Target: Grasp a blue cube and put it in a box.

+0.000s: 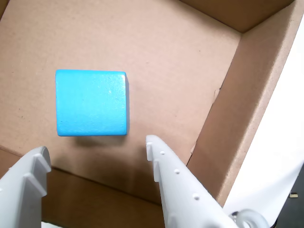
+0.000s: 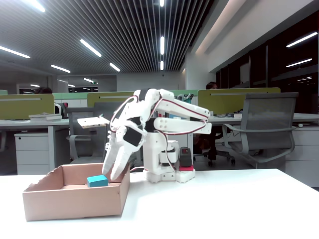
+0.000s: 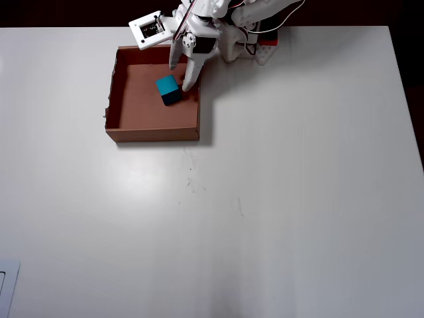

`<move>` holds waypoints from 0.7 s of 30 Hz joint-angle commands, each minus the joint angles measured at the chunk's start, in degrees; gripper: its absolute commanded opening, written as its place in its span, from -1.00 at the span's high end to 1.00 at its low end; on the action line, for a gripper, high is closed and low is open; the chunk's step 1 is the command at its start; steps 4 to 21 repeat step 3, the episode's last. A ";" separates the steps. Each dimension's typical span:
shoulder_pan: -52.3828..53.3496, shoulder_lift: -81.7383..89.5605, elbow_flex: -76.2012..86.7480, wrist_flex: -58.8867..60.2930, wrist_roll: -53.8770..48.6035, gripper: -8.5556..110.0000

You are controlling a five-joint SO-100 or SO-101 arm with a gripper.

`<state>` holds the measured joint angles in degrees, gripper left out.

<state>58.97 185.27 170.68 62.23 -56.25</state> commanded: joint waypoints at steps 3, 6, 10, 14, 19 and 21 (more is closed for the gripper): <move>-0.53 0.26 -0.35 0.26 0.00 0.41; -0.53 0.26 -0.35 0.26 0.00 0.41; -0.53 0.26 -0.35 0.26 0.00 0.41; -0.53 0.26 -0.35 0.26 0.00 0.41; -0.53 0.26 -0.35 0.26 0.00 0.41; -0.53 0.26 -0.35 0.26 0.00 0.41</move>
